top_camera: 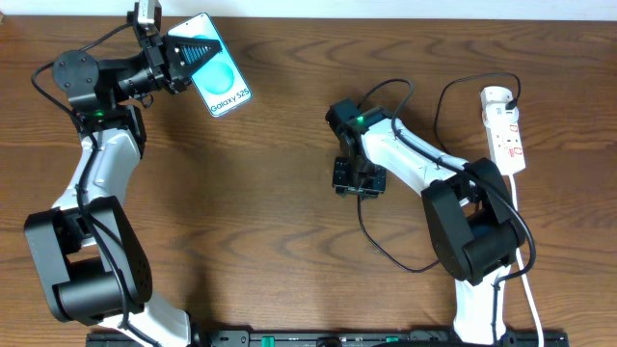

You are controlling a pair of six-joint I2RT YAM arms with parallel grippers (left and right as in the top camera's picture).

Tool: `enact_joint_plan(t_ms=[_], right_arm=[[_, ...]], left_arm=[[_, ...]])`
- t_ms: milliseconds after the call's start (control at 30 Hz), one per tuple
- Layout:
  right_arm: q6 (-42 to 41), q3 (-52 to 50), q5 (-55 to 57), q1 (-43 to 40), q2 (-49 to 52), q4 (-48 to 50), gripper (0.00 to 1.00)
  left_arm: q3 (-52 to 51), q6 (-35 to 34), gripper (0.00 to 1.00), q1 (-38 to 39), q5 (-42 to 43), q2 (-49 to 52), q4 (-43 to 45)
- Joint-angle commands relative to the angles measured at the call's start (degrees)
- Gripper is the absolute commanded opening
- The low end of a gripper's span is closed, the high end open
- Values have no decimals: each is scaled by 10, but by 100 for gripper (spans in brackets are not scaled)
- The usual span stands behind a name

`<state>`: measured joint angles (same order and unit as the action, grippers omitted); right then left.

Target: Plug charger to phone and switch on socket

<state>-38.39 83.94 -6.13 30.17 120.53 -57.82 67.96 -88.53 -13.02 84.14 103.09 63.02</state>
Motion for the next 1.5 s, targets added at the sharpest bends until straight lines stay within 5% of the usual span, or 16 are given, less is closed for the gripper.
enact_joint_plan(t_ms=[0,533,733,1100,1300,1467], right_arm=[[-8,-1,-11,-1,17,2,33],[-8,-1,19,-1,17,23,34],[-8,-1,14,-1,17,21,1],[7,12,-27,-3,16,20,1],[116,81,-160,-30,-33,12,1],[268,95,-411,-56,-105,17,1]], left_arm=[[5,1,7,0,7,-2,5],[5,1,7,0,7,-2,5],[5,1,7,0,7,-2,5],[5,1,7,-1,7,-2,5],[5,1,7,-3,6,-2,5],[5,-1,7,-15,3,-2,5]])
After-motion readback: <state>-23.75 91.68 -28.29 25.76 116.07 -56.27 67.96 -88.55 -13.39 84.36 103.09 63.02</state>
